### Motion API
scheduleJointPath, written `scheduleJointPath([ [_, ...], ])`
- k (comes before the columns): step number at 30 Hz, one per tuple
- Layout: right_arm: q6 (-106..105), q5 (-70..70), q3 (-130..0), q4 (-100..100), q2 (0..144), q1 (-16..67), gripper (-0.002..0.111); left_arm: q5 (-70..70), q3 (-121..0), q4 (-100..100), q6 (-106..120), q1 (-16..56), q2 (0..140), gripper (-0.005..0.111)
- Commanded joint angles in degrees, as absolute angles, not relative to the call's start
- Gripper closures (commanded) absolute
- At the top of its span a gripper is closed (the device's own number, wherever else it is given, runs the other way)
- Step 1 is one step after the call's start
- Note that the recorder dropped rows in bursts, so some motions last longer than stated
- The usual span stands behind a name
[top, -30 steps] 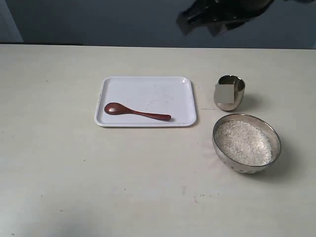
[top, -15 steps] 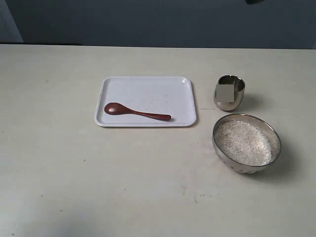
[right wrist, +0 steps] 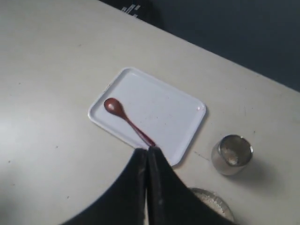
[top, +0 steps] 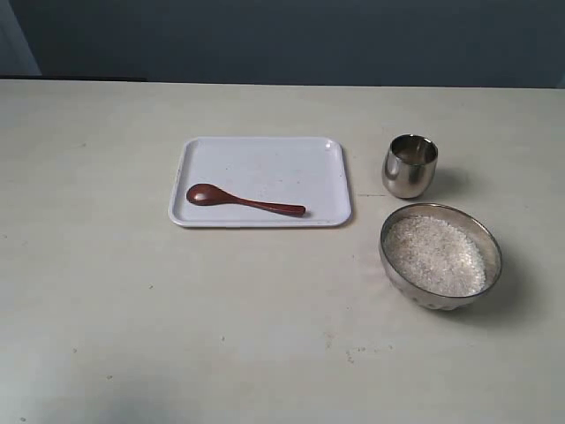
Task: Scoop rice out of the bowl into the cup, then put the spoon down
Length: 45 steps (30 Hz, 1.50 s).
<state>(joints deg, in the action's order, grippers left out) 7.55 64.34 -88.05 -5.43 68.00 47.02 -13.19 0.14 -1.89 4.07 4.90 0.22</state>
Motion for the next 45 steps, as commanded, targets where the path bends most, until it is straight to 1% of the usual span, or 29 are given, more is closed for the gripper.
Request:
scheduleJointPath([
  [1,7.18,58.61,-88.05,-8.89,67.48,44.07,0.108,-12.46,0.0,-1.83,3.82,5.28,0.0,0.106],
  [5,5.55,50.67,-84.07,-8.67,65.96,39.21,0.108,-12.46,0.0,-1.83,3.82,5.28,0.0,0.106],
  [8,4.97,39.99,-76.88,-7.41,62.96,34.1,0.108,-12.46,0.0,-1.83,3.82,5.28,0.0,0.106],
  [13,4.83,23.57,-57.79,-1.22,54.27,24.16,0.108,-12.46,0.0,-1.83,3.82,5.28,0.0,0.106],
  [16,4.83,16.37,-46.04,3.17,47.8,17.27,0.108,-12.46,0.0,-1.83,3.82,5.28,0.0,0.106],
  [19,4.83,11.34,-35.32,7.08,41.17,9.6,0.108,-12.46,0.0,-1.83,3.82,5.28,0.0,0.106],
  [23,4.7,7.93,-24.15,8.31,32.43,2.71,0.108,-12.46,0.0,-1.83,3.82,5.28,0.0,0.106],
  [26,4.55,7.82,-19.87,7.92,26.33,-0.11,0.108,-12.46,0.0,-1.83,3.82,5.28,0.0,0.106],
  [33,4.55,5.81,-12.19,6.05,13.33,-3.6,0.108,-12.46,0.0,-1.83,3.82,5.28,0.0,0.106],
  [37,4.55,4.26,-4.65,7.34,1.44,-6.03,0.108,-12.46,0.0,-1.83,3.82,5.28,0.0,0.106],
  [40,4.68,3.31,-1.06,9.16,0.0,-6.61,0.108,-12.46,0.0,-1.83,3.82,5.28,0.0,0.106],
  [45,4.69,2.81,0.0,10.84,0.0,-6.61,0.108,-12.46,0.0,-1.83,3.82,5.28,0.0,0.106],
])
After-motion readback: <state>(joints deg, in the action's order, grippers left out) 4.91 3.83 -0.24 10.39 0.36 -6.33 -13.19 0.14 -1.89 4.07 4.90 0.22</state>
